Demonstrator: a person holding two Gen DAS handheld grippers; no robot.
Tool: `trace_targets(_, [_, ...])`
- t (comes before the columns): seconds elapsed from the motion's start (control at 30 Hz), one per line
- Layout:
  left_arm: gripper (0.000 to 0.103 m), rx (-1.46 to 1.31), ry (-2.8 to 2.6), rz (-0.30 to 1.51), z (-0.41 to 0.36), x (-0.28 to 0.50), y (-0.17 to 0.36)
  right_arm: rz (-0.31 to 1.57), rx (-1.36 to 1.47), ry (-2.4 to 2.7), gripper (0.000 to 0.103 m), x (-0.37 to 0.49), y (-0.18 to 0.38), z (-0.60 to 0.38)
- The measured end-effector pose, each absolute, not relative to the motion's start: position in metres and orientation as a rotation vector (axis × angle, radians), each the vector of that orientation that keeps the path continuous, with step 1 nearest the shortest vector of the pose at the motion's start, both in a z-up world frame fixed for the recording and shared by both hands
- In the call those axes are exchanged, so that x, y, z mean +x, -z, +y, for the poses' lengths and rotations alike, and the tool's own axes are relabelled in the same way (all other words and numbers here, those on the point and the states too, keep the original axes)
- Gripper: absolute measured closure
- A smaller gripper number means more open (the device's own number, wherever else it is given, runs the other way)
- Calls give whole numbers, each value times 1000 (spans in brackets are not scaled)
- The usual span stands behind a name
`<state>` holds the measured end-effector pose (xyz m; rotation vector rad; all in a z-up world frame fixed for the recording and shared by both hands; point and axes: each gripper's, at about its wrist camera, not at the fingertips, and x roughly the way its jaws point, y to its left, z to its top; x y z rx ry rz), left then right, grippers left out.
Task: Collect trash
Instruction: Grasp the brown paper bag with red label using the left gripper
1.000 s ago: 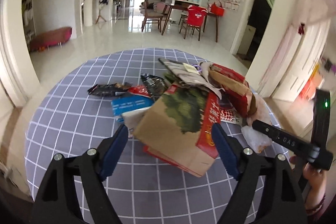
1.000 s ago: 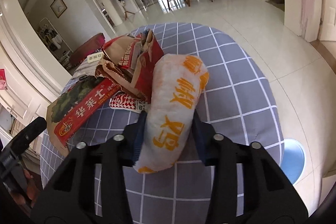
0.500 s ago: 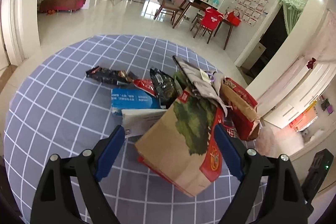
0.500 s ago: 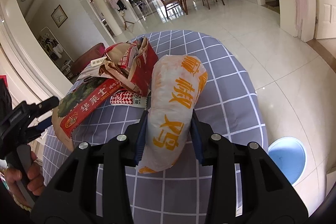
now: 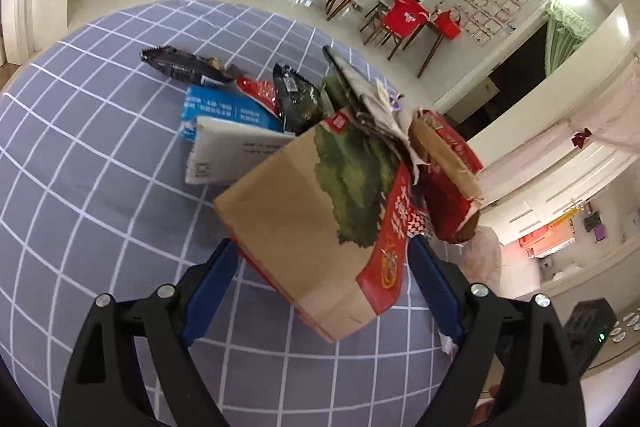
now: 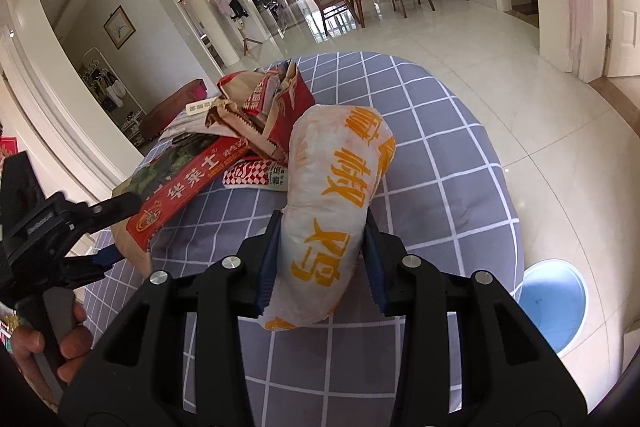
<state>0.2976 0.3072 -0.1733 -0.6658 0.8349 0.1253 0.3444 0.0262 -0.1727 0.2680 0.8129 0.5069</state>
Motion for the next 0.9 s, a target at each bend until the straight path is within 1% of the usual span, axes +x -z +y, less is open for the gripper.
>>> trace_targets(0.07, [19,-677,-118,830,307,301,177,814,269,-514,65,344,173,25])
trace_targets(0.1, [23,-670,-118,832,306,301,177,815,268,-516,65,343,173,25])
trace_targets(0.13, [32,-664,-120,831,305,301,178,815,266,-518,66,343,173,25])
trace_targets(0.17, [47,-660,-111,830,304,300,178,815,265,-521,66,342,173,25])
trace_targets(0.2, [47,-663,-104,833,304,299,179,813,264,-523,66,341,172,26])
trace_targets(0.27, [52,-657,-103,815,303,295,178,806,259,-523,66,335,171,29])
trace_targets(0.37, [63,-647,-102,773,301,285,170,801,257,-529,66,331,167,29])
trace_targets(0.47, [70,-620,-106,737,298,273,158,792,255,-536,66,322,162,31])
trace_targets(0.5, [77,-605,-106,717,295,266,153,788,255,-538,66,320,161,32])
trace_targets(0.53, [87,-595,-105,706,296,261,150,785,255,-542,66,316,159,32])
trace_targets(0.57, [91,-584,-94,691,294,255,145,781,258,-547,66,313,157,32])
trace_targets(0.7, [98,-543,-63,636,285,236,128,768,269,-555,67,303,153,29])
trace_targets(0.9, [101,-502,-21,559,267,212,101,750,281,-569,67,288,144,24])
